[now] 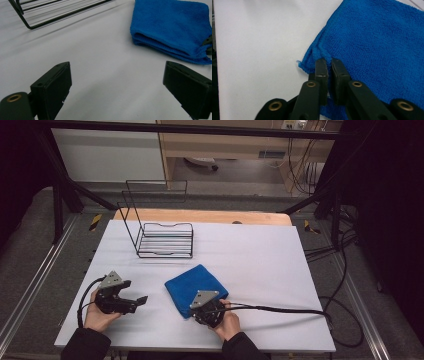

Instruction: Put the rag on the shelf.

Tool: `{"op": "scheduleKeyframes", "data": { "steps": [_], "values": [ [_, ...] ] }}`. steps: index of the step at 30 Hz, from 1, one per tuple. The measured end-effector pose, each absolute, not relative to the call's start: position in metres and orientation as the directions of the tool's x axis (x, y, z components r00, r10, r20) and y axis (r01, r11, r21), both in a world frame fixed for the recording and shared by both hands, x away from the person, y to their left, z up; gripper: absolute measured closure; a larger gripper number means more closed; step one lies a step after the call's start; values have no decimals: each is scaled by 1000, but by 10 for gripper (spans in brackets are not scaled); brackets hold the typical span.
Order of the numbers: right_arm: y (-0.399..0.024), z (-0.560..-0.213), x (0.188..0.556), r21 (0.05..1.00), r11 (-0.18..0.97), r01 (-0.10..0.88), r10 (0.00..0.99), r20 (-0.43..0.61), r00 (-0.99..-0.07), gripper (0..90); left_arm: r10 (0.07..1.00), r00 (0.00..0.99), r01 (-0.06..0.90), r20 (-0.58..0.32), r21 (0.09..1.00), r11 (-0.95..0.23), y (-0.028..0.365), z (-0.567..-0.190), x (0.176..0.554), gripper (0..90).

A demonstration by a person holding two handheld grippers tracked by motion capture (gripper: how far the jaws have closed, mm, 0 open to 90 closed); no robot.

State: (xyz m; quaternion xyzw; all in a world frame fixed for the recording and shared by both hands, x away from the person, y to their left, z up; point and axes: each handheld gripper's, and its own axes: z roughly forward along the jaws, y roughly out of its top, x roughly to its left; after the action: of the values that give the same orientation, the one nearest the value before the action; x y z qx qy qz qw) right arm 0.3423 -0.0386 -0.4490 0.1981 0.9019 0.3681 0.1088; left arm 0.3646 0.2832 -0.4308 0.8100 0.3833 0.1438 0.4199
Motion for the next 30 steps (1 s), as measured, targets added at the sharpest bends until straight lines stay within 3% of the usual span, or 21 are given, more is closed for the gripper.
{"op": "scheduleKeyframes", "data": {
  "steps": [14, 22, 24, 27, 30],
  "values": [
    [-70, -415, 348, 716, 624, 312, 465, -20, -885, 877, 743, 664, 501, -88, 789, -355, 283, -431, 365, 82],
    [-75, -437, 349, 655, 697, 293, 411, -30, -911, 852, 742, 664, 500, -89, 791, -352, 284, -431, 365, 82],
    [-74, -440, 348, 655, 696, 295, 406, -20, -914, 807, 742, 664, 502, -93, 791, -350, 284, -431, 365, 82],
    [-77, -434, 346, 699, 651, 297, 409, 7, -912, 615, 739, 663, 510, -118, 794, -331, 282, -430, 364, 84],
    [-87, -423, 347, 747, 594, 300, 433, 18, -901, 509, 741, 656, 524, -142, 793, -312, 278, -426, 365, 96]
  ]
}}
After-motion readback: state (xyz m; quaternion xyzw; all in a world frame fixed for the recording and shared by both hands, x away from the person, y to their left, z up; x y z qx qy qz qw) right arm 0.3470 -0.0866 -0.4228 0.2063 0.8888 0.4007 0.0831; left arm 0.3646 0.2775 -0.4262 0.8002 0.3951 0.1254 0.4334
